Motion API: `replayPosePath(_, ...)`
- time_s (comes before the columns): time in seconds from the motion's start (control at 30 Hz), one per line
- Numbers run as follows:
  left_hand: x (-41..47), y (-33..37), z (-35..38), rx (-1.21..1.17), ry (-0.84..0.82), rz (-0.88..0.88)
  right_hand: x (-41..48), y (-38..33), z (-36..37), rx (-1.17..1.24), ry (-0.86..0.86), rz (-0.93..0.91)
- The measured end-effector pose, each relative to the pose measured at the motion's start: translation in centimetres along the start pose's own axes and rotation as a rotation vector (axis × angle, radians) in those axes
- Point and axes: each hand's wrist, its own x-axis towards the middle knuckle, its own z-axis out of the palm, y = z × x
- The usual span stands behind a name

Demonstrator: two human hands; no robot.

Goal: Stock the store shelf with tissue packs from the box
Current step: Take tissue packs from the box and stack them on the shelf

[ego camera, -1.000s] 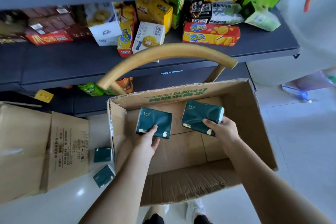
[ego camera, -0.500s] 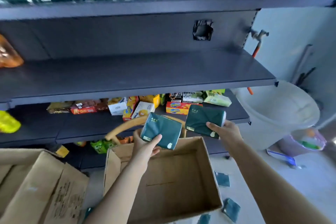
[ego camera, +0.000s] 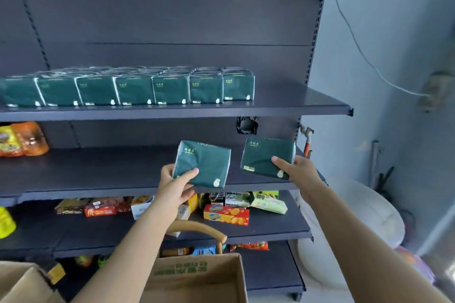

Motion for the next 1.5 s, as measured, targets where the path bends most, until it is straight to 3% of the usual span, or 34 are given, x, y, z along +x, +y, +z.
replayPosePath(0.3,7.2,6.0,3.0,-0.008,-0.093,0.126,8.2,-7.3,0.9,-0.007,0.027,-0.176)
replayPosePath(0.5,13.5,9.2,4.3,-0.048,-0.102,0.231,16.5,-11.8,4.6,-0.068,0.164,-0.274)
replayPosePath(0.8,20.0,10.5,5.4,-0.073,-0.116,0.276,24.2,-11.4,10.0,-0.142,0.273,-0.308)
replayPosePath(1.17,20.0,9.4,7.6,-0.109,-0.142,0.226,25.4,-11.9,9.2,-0.278,0.127,-0.244)
replayPosePath(1.33,18.3,9.5,10.4,-0.141,-0.169,0.229,22.4,-11.7,7.8,-0.142,0.173,-0.280)
replayPosePath(1.5,16.8,8.8,14.5,-0.195,-0.190,0.201,18.9,-11.1,5.3,0.202,0.046,-0.335)
